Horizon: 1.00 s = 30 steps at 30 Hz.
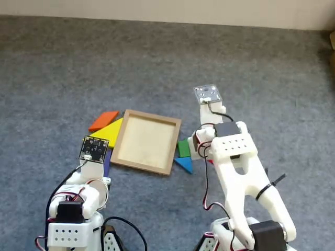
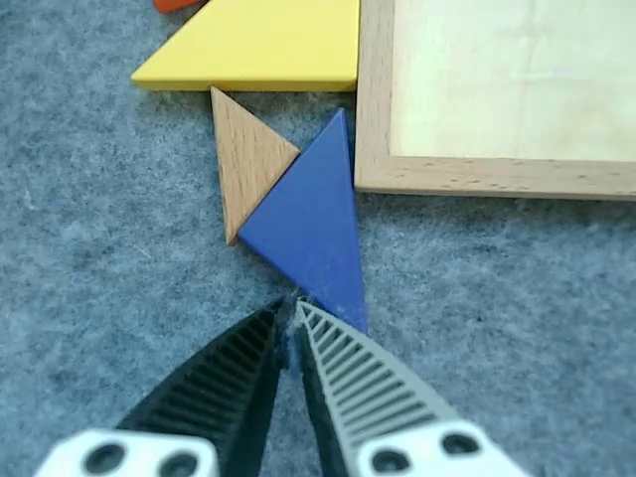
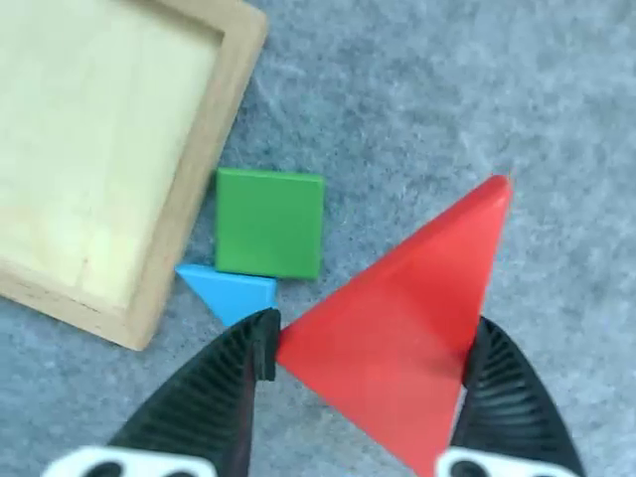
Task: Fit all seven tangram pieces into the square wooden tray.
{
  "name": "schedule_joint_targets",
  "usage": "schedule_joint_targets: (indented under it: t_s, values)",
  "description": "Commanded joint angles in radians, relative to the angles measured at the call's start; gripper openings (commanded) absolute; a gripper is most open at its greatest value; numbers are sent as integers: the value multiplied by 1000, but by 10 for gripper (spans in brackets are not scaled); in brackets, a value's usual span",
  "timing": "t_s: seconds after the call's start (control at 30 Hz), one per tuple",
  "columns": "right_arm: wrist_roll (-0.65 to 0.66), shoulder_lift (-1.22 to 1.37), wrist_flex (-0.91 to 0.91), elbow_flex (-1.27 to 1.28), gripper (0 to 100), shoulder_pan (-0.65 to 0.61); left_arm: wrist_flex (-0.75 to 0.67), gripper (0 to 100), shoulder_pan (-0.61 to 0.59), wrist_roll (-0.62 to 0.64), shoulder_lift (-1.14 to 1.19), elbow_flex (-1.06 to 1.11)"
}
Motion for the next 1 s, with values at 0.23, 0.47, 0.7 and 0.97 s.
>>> schedule_joint_targets:
  t_s: [0.23,0.47,0.7,0.97]
  values:
    - [-141,-45,111,-234,184,-206,3,6,-10,6,-56,19]
    - [-262,47,104,-369,184,-283,3,6,-10,6,-56,19]
    - [-281,367,104,-567,184,-321,3,6,-10,6,-56,19]
    - [-532,559,105,-740,184,-329,3,6,-10,6,-56,19]
